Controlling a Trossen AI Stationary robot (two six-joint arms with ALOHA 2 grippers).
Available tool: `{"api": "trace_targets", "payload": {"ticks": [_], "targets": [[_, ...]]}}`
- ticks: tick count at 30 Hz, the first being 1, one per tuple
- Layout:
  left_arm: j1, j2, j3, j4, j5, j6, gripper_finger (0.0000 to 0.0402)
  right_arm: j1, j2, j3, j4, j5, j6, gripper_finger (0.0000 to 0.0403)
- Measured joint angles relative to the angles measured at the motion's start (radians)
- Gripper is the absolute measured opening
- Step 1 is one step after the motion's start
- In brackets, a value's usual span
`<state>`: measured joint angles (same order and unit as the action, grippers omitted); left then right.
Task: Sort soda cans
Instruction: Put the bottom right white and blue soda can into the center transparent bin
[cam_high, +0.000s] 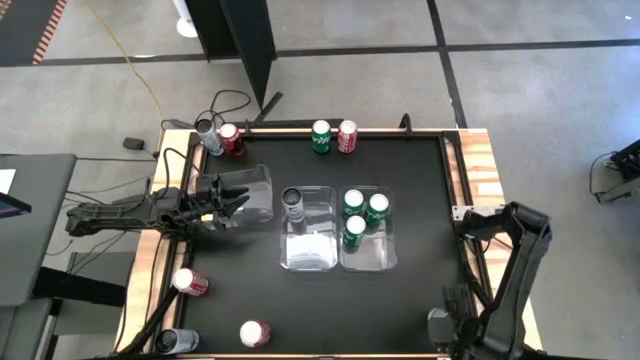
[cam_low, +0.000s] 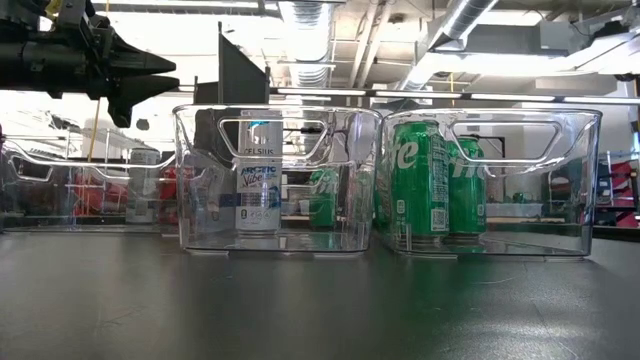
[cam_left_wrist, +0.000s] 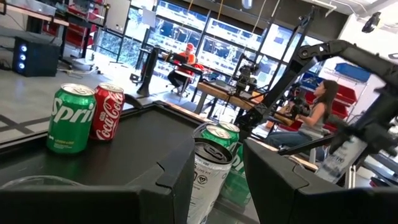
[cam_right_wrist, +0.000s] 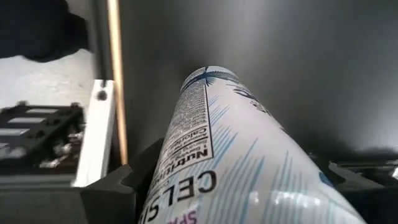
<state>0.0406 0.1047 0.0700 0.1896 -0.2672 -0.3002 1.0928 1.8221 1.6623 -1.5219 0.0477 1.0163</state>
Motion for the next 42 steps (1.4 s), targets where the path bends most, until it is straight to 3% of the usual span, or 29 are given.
{"api": "trace_targets", "payload": {"ticks": [6,15,22,28,32,36,42], "targets": [[0.0,0.0,0.0,0.0,0.0,0.004,0.0132,-0.119,-0.021,0.21,-0.046,0.073,-0.207,0.0262],[0.0,0.0,0.0,-0.001,0.0,0.027,0.0132,-0.479,-0.05,0.43,-0.043,0.171,-0.665,0.0262],[0.0,0.0,0.0,0.0,-0.009,0.03,0.0132,-0.806,-0.05,0.463,0.067,0.147,-0.995,0.0262],[0.0,0.0,0.0,-0.001,-0.01,0.011,0.0132,-1.017,0.001,0.468,0.161,0.042,-1.14,0.0262],[0.0,0.008,0.0,0.001,-0.01,0.002,0.0132,-1.084,0.095,0.534,0.142,0.008,-1.203,0.0262],[0.006,0.023,0.005,0.018,-0.018,0.034,0.0132,-1.103,0.245,0.7,0.041,-0.018,-1.235,0.0262],[0.034,0.073,0.11,-0.017,-0.023,0.087,0.0132,-1.127,0.306,0.655,-0.015,-0.051,-1.257,0.0262]]}}
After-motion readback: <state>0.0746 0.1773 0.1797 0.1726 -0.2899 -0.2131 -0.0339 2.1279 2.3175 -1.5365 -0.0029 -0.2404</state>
